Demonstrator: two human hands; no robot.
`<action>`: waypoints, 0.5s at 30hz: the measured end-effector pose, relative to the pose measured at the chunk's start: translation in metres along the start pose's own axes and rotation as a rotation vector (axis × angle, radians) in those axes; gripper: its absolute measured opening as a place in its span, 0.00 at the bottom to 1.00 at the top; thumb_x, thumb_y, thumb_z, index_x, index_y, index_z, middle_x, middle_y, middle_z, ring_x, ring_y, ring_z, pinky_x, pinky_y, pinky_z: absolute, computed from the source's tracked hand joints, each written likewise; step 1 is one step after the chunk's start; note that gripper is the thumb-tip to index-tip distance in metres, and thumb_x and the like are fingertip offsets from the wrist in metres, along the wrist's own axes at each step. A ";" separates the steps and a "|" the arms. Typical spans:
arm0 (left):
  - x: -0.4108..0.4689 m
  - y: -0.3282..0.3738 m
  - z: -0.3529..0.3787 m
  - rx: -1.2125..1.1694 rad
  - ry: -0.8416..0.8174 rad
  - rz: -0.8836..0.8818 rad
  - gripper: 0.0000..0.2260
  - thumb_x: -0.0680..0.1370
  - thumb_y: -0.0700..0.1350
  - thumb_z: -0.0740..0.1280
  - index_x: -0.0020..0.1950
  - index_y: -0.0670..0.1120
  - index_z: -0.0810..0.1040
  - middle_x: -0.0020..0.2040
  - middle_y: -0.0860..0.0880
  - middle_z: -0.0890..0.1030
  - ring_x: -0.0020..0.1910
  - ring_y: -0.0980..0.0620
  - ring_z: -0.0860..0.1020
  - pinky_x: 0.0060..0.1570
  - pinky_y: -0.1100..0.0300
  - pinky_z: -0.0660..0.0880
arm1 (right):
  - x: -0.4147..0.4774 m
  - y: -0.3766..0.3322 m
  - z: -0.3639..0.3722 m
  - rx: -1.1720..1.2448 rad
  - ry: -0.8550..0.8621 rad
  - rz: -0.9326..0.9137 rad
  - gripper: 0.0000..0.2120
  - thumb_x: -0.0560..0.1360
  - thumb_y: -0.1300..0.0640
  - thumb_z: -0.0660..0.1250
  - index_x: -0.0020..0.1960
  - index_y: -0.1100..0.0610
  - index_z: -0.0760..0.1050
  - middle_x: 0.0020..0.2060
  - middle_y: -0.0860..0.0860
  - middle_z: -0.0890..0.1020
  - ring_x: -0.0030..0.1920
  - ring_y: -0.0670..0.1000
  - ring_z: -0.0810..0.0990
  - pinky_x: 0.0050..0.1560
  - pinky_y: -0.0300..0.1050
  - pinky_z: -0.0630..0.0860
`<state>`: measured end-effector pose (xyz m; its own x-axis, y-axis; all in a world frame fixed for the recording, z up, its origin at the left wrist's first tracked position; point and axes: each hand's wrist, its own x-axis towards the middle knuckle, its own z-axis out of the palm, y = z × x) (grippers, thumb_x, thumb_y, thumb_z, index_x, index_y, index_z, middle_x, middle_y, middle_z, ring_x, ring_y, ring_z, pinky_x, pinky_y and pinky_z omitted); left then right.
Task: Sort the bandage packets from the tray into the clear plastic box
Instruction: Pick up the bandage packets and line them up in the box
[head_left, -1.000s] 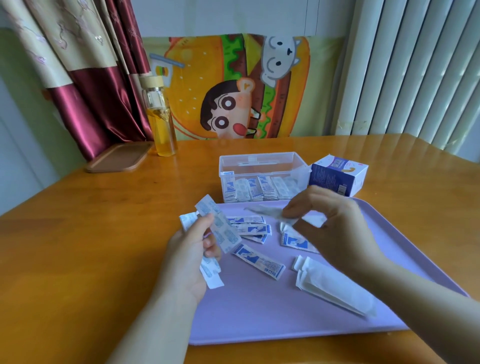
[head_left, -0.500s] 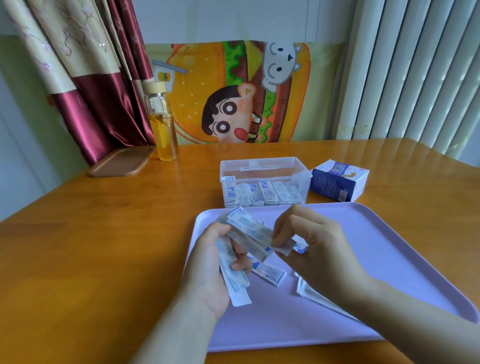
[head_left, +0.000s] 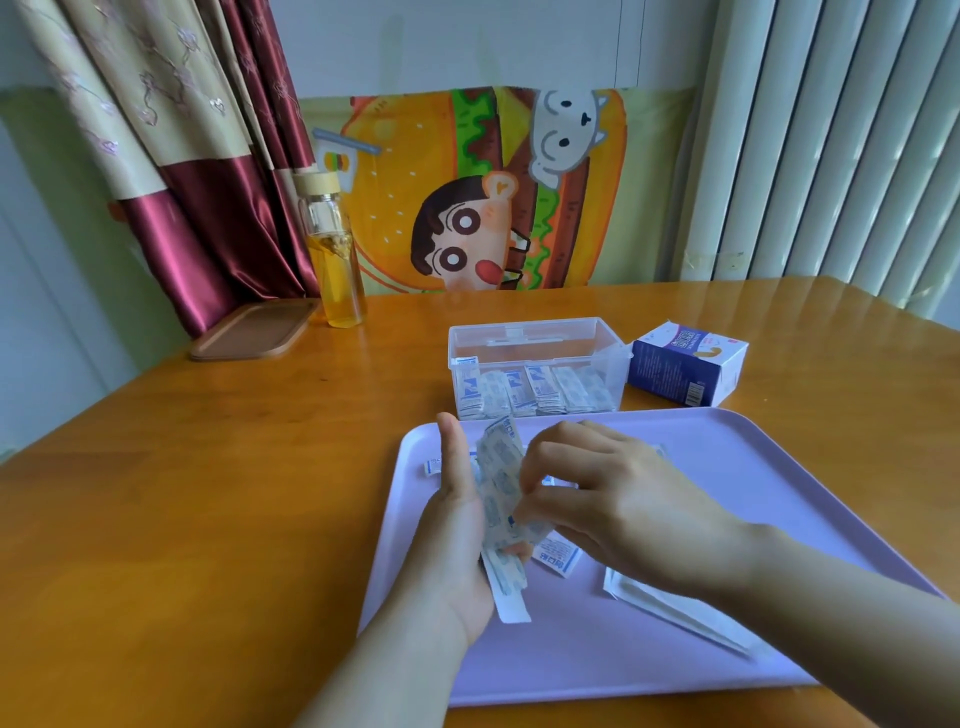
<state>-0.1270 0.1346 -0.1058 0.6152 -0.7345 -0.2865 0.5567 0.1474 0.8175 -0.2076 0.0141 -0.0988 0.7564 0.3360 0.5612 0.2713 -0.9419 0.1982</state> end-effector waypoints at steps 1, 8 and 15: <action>0.000 -0.001 0.000 -0.005 -0.010 0.018 0.24 0.76 0.64 0.55 0.40 0.46 0.76 0.25 0.51 0.73 0.20 0.55 0.71 0.21 0.67 0.66 | 0.000 -0.001 0.000 0.021 -0.023 -0.004 0.09 0.69 0.66 0.68 0.43 0.54 0.81 0.43 0.50 0.79 0.44 0.52 0.76 0.41 0.43 0.73; 0.005 -0.007 -0.003 0.141 0.040 0.145 0.06 0.78 0.46 0.65 0.45 0.45 0.80 0.30 0.51 0.77 0.26 0.56 0.76 0.26 0.67 0.69 | 0.016 0.001 -0.017 0.744 0.148 0.780 0.04 0.73 0.57 0.68 0.45 0.50 0.80 0.38 0.44 0.83 0.39 0.42 0.80 0.43 0.39 0.78; 0.005 -0.012 -0.004 0.228 0.084 0.164 0.10 0.76 0.50 0.67 0.52 0.47 0.81 0.43 0.44 0.83 0.42 0.47 0.81 0.33 0.59 0.73 | 0.024 0.010 0.001 1.160 0.117 1.171 0.07 0.71 0.58 0.72 0.36 0.58 0.77 0.27 0.47 0.78 0.30 0.44 0.76 0.33 0.34 0.72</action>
<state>-0.1284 0.1314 -0.1194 0.7359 -0.6545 -0.1736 0.3117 0.0999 0.9449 -0.1861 0.0128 -0.0845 0.8258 -0.5632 0.0281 -0.0657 -0.1456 -0.9872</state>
